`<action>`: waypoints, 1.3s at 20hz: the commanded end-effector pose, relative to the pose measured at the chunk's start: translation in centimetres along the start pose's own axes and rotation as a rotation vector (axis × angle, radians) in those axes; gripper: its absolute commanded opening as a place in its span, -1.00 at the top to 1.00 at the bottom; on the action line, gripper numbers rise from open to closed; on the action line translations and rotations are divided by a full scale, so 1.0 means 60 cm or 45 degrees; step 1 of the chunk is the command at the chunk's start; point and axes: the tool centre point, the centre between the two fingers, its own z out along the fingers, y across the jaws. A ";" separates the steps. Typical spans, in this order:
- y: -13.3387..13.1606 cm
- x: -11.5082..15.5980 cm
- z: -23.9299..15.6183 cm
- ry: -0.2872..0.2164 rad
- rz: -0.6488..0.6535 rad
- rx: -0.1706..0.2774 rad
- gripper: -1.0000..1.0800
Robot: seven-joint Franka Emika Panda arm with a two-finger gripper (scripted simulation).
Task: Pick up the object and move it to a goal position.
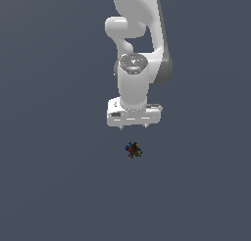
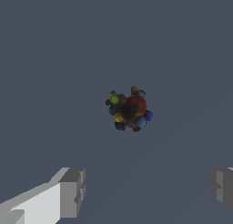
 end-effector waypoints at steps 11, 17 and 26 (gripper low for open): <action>0.000 0.058 0.097 -0.003 -0.255 -0.046 -0.92; 0.000 0.073 0.127 -0.005 -0.330 -0.057 -0.92; 0.000 0.074 0.142 -0.006 -0.339 -0.059 -0.92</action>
